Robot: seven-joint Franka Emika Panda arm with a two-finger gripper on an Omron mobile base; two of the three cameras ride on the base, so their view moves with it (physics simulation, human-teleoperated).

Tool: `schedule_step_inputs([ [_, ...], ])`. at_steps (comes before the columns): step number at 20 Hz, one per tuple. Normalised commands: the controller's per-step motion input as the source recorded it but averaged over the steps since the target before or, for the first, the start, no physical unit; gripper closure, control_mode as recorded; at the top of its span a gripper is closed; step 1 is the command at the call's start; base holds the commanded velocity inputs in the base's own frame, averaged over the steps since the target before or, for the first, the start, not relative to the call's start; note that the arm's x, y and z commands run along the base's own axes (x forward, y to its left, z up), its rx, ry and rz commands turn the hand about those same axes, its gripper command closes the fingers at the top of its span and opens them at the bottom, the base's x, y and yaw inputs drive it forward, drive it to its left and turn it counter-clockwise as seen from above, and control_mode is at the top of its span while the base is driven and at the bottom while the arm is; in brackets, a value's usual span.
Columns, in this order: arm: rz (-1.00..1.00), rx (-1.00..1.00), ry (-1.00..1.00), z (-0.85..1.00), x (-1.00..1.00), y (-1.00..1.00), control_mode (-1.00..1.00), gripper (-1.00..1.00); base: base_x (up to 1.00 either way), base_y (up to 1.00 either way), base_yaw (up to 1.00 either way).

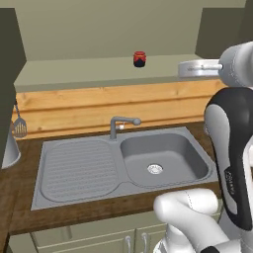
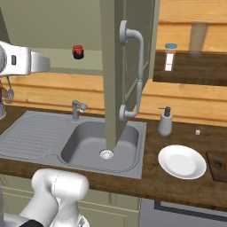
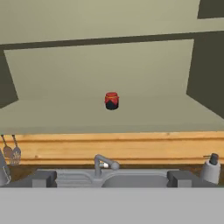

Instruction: From the different types of pastries on the counter, select a croissant and place it on the cutting board. Then retrieve a jar of jam from the cabinet and place it alongside the croissant on the cutting board.

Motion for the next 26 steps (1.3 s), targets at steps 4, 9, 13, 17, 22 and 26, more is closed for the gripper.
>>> schedule_step_inputs([
  [4,0.02,0.14,0.0,-0.01,0.12,-0.01,-1.0,-1.0,0.0,0.0,0.0],
  [9,0.0,0.0,0.0,0.0,0.16,0.0,-1.0,-1.0,0.0,0.0,0.0],
  [13,0.0,0.0,0.0,0.0,0.59,0.0,-1.0,-1.0,0.0,0.0,0.0],
  [17,0.0,0.0,0.0,0.0,0.48,0.0,-1.0,-1.0,0.0,0.0,0.0],
  [22,0.0,0.0,0.0,0.0,0.44,0.03,-1.0,-1.0,0.0,0.0,0.0],
  [26,0.0,0.0,0.0,-0.02,0.42,0.03,-1.0,-1.0,0.0,0.0,0.0],
])
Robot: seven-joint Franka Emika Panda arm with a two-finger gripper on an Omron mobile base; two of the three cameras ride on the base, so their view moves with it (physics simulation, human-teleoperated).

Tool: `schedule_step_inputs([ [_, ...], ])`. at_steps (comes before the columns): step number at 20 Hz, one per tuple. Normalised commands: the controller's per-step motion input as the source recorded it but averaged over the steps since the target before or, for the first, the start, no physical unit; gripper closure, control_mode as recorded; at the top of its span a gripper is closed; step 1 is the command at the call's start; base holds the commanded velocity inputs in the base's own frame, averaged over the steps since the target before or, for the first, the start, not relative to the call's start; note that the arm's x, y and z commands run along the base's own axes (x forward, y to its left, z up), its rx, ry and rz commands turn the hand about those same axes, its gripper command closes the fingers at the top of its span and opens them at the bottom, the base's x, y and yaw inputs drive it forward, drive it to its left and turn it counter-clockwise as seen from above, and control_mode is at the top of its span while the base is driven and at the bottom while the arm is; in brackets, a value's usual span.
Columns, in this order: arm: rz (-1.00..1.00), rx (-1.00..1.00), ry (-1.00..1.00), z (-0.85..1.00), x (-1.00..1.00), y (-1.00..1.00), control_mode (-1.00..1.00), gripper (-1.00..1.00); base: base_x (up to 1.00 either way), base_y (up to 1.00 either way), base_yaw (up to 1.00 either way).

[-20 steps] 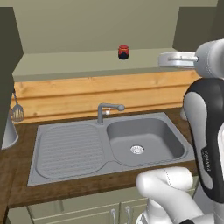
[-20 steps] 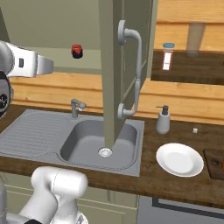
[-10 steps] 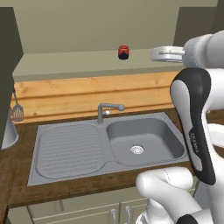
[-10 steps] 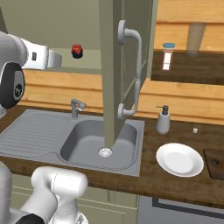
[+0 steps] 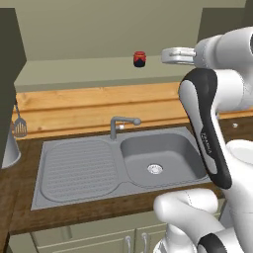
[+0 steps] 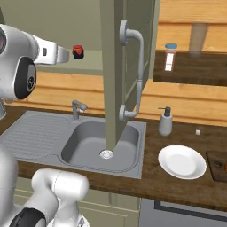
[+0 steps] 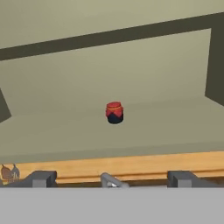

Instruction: From the different types of pastries on the counter, select a croissant and place it on the cutting board. Then retrieve a jar of jam from the cabinet and place it alongside the croissant on the cutting board.

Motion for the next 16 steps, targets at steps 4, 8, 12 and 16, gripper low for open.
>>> schedule_step_inputs([
  [4,0.0,0.0,0.0,-0.13,0.37,0.0,-1.0,-1.0,0.0,0.0,0.0],
  [8,0.0,0.0,0.0,-0.19,0.28,0.02,-1.0,-1.0,0.0,0.0,0.0],
  [12,0.0,0.0,0.0,-0.05,0.33,0.07,-1.0,-1.0,0.0,0.0,0.0],
  [16,0.0,0.0,0.0,0.0,0.46,0.03,-1.0,-1.0,0.0,0.0,0.0],
])
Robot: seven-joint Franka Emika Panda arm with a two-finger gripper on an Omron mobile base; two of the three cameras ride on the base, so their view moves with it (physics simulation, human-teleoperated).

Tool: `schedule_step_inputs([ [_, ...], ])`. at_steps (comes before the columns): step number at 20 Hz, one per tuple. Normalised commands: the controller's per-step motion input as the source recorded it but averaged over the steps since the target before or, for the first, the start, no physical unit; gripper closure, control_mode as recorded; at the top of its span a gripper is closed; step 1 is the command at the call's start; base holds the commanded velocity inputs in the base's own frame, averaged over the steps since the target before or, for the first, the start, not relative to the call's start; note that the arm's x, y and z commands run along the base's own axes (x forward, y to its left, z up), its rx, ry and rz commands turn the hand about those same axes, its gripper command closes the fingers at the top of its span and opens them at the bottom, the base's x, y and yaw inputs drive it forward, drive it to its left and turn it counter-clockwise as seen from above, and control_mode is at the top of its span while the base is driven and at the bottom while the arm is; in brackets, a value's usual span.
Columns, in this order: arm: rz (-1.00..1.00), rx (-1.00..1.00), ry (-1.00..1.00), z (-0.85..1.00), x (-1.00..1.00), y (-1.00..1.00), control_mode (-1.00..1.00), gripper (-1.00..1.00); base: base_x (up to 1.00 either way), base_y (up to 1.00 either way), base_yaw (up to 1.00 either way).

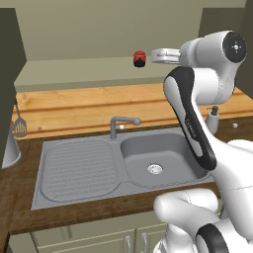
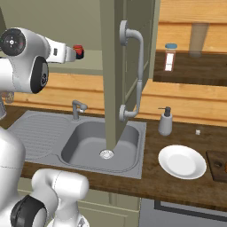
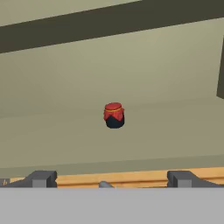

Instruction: From the different types of pastries on the counter, select a croissant and place it on the cutting board. Then retrieve a jar of jam from the cabinet and place it alongside the croissant on the cutting board.

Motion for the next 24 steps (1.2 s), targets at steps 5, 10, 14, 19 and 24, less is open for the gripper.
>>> schedule_step_inputs([
  [5,0.0,0.0,0.0,-0.06,0.42,0.0,-1.0,-1.0,0.0,0.0,0.0],
  [10,0.0,0.0,0.0,-0.1,0.13,0.0,-1.0,-1.0,0.0,0.0,0.0],
  [14,0.0,0.0,0.0,-0.04,0.01,0.0,-1.0,-1.0,0.0,0.0,0.0],
  [19,0.0,0.0,0.0,-0.01,0.08,0.0,-1.0,-1.0,0.0,0.0,0.0],
  [24,0.0,0.0,0.0,0.0,0.18,0.0,-1.0,-1.0,0.0,0.0,0.0],
])
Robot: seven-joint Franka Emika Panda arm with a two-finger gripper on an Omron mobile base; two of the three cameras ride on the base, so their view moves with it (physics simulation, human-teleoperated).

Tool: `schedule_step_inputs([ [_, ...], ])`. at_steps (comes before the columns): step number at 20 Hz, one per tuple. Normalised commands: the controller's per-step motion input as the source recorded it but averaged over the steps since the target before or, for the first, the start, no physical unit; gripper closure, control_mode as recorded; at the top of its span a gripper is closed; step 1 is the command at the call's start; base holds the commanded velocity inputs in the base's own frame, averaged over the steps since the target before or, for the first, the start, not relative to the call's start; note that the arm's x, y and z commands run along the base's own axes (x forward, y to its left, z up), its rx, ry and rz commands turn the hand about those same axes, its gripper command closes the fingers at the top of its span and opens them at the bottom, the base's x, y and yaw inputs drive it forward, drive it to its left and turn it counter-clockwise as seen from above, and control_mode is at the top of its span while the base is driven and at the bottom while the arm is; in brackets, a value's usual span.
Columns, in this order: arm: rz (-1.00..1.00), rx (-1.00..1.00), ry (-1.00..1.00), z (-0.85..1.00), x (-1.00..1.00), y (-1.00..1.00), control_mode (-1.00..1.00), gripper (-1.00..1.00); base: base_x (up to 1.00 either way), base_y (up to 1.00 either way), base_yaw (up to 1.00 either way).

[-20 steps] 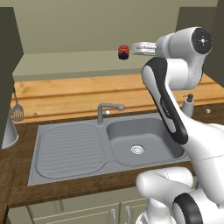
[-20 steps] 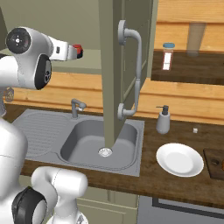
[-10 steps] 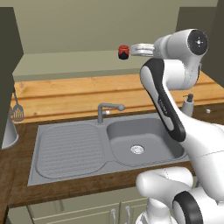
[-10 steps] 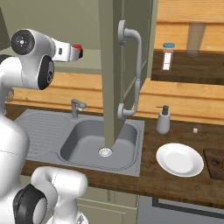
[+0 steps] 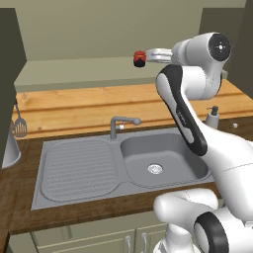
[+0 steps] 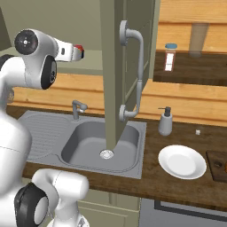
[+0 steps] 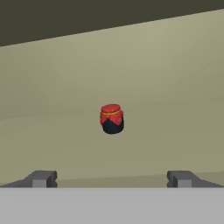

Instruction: From the different types of pastries on the counter, select a croissant and place it on the cutting board. Then retrieve a jar of jam from the cabinet and place it alongside the croissant on the cutting board.

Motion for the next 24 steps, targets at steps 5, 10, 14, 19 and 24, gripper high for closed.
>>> schedule_step_inputs([
  [5,0.0,0.0,0.02,-0.05,0.27,0.0,-1.0,-1.0,0.0,0.0,0.0],
  [10,0.0,0.0,0.0,-0.05,0.25,0.0,-1.0,-1.0,0.0,0.0,0.0],
  [14,0.0,0.0,0.02,-0.16,0.22,0.06,-1.0,-1.0,0.0,0.0,0.0],
  [19,0.0,0.0,0.04,-0.15,0.24,0.1,-1.0,-1.0,0.0,0.0,0.0],
  [24,0.0,0.0,0.03,-0.01,0.48,0.02,-1.0,-1.0,0.0,0.0,0.0],
])
